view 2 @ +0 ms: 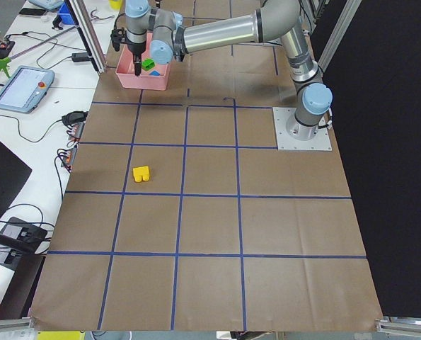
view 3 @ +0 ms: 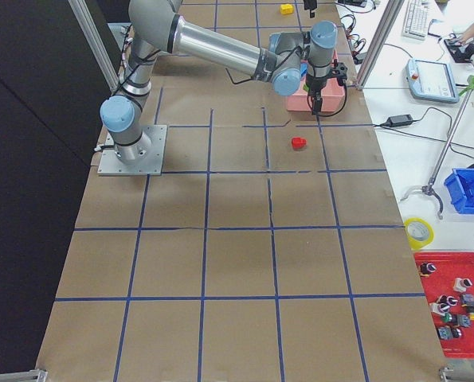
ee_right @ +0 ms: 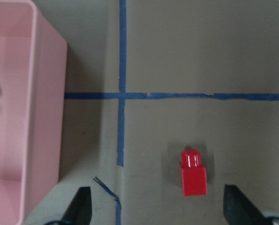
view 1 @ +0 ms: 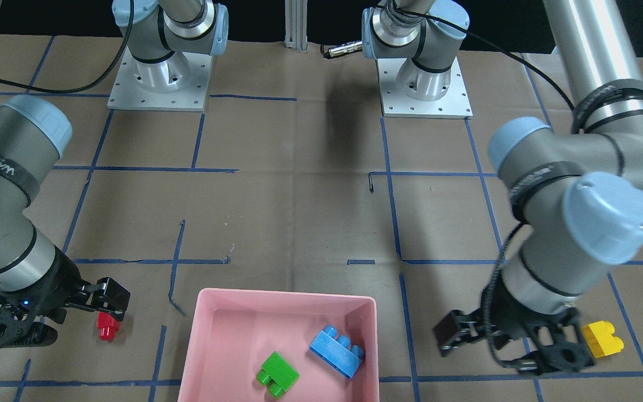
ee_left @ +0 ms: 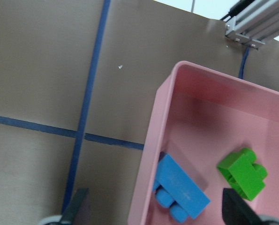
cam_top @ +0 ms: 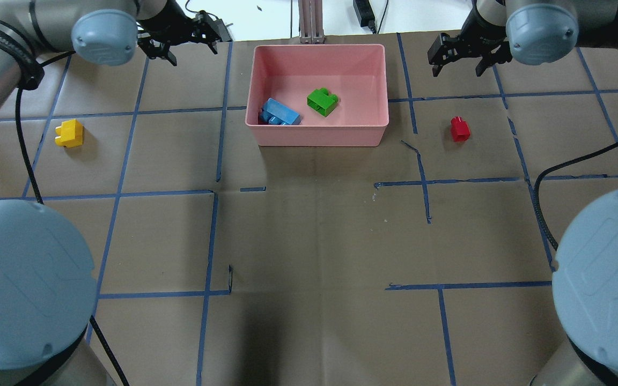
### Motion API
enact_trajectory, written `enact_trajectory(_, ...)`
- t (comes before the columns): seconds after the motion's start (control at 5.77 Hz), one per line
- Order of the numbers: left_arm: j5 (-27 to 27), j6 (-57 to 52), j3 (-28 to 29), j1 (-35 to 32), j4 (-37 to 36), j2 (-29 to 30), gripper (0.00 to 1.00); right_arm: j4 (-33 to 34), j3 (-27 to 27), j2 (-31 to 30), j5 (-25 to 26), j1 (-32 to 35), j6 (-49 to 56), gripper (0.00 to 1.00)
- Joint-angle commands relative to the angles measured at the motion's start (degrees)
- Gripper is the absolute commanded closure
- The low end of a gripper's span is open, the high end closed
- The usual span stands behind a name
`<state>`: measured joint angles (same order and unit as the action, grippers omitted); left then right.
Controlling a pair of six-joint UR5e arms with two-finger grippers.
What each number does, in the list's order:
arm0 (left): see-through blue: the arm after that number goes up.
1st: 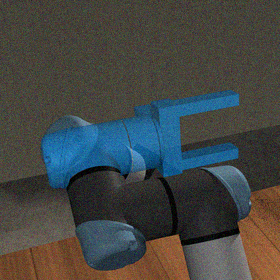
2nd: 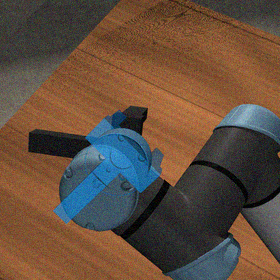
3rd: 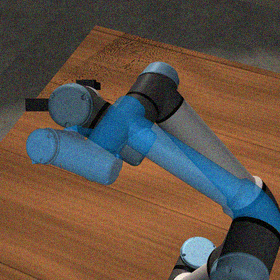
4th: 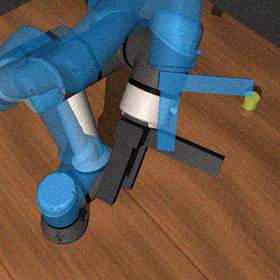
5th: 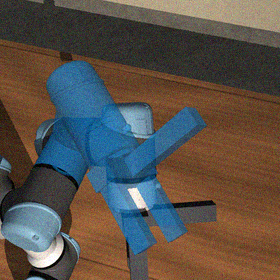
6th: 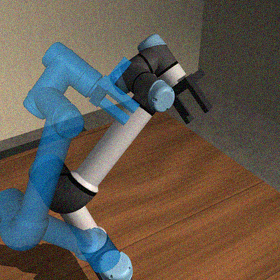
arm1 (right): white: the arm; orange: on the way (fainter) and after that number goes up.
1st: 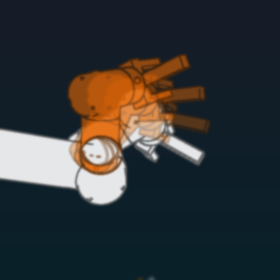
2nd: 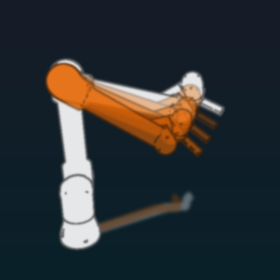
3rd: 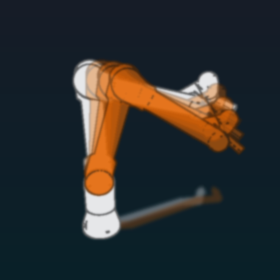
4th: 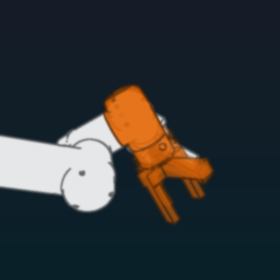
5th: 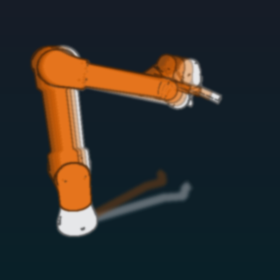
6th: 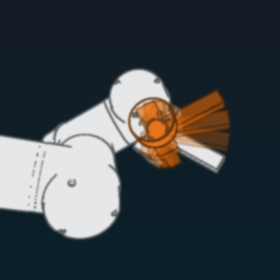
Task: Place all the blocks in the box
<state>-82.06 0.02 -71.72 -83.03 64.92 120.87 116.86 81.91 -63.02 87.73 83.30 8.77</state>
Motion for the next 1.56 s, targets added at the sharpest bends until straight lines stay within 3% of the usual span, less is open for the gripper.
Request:
enact_trajectory(0.0,-0.12,-17.34,0.01,10.12,1.62,0.32,0.00,6.01,6.66,0.17,6.31,-0.24,3.62,0.02)
enact_trajectory(0.52,-0.65,-29.36,0.71,20.68,0.66,6.11,0.00,6.37,8.09,5.26,5.70,-1.73,7.30,0.05)
enact_trajectory(1.39,-2.14,-29.02,0.35,26.66,-0.32,11.04,0.00,11.28,9.59,8.08,3.50,-2.00,6.71,0.05)
